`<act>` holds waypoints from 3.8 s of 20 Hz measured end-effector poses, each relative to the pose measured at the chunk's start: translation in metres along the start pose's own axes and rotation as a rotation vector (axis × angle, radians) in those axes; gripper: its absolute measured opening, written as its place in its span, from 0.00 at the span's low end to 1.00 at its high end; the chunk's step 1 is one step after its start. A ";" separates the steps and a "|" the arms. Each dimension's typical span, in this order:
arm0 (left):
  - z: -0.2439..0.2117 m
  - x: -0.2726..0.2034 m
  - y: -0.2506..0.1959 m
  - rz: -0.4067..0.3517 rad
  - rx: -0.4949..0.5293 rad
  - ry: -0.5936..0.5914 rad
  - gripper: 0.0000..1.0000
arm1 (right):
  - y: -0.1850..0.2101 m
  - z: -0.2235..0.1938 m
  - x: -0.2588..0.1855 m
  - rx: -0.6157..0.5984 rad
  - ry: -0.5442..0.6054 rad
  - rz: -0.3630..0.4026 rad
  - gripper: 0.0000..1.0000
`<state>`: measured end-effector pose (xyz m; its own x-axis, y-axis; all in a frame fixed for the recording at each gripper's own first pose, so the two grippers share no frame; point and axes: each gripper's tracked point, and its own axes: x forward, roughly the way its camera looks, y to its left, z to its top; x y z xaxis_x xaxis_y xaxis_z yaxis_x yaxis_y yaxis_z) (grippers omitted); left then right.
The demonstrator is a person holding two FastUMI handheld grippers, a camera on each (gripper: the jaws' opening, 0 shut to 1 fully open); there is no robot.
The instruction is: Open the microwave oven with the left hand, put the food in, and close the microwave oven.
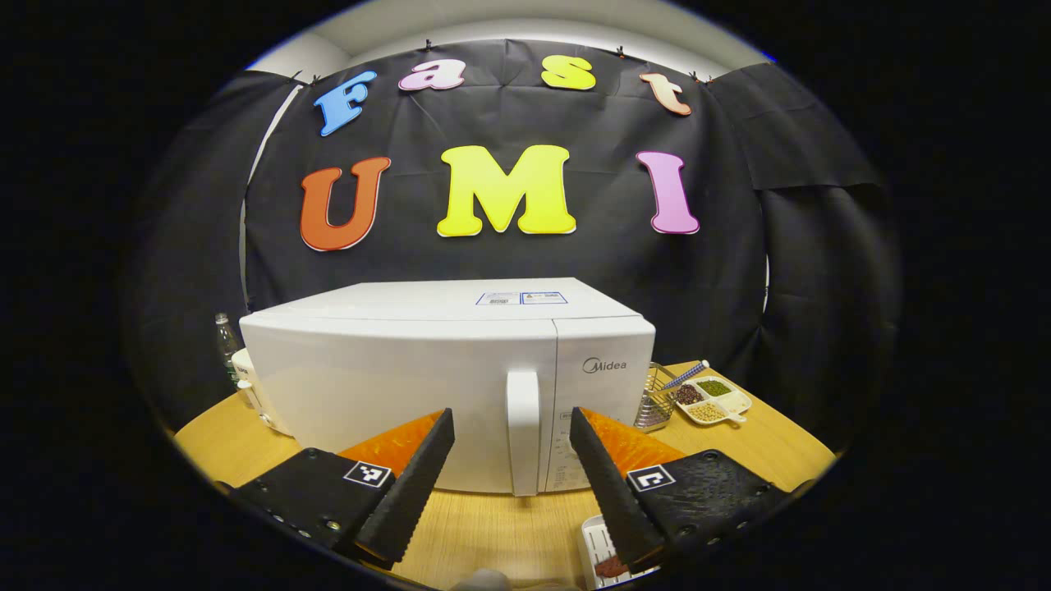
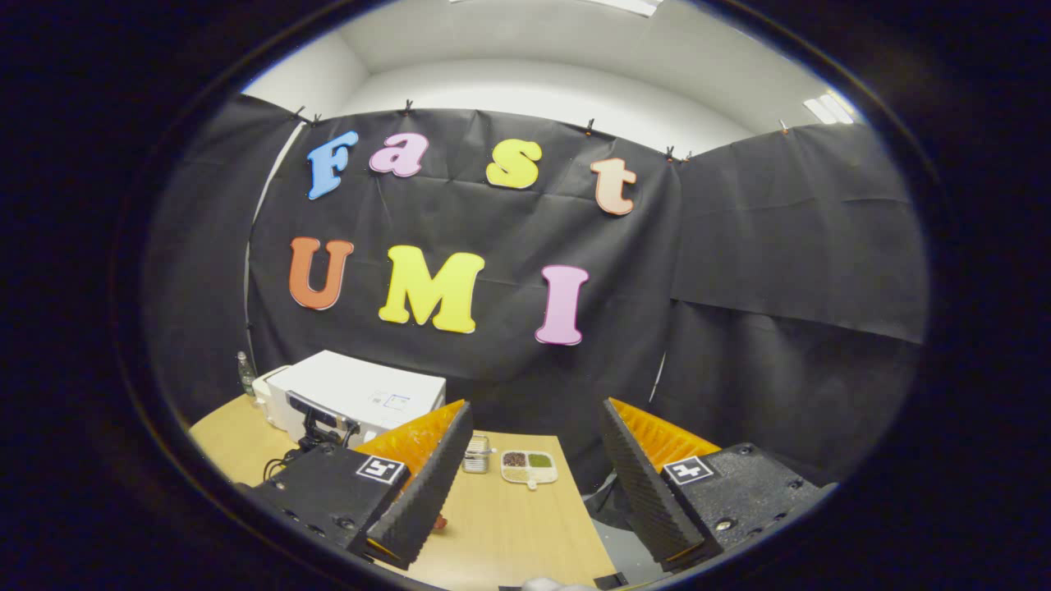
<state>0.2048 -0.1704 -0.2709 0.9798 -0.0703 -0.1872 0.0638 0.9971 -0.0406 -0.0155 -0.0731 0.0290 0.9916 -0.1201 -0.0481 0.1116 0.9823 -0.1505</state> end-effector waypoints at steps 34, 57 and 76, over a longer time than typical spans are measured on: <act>-0.050 -0.111 0.047 -0.058 0.016 0.059 0.12 | 0.043 -0.025 -0.008 0.032 0.038 0.121 1.00; -0.062 -0.225 0.188 0.086 0.072 0.097 0.95 | 0.110 -0.089 -0.046 0.044 0.127 0.213 0.96; -0.070 -0.302 0.388 0.351 0.074 0.154 0.95 | 0.170 -0.155 -0.043 0.081 0.218 0.291 1.00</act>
<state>-0.0790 0.2359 -0.2986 0.9049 0.2781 -0.3221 -0.2515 0.9601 0.1222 -0.0492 0.0766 -0.1476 0.9464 0.1470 -0.2875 -0.1597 0.9869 -0.0212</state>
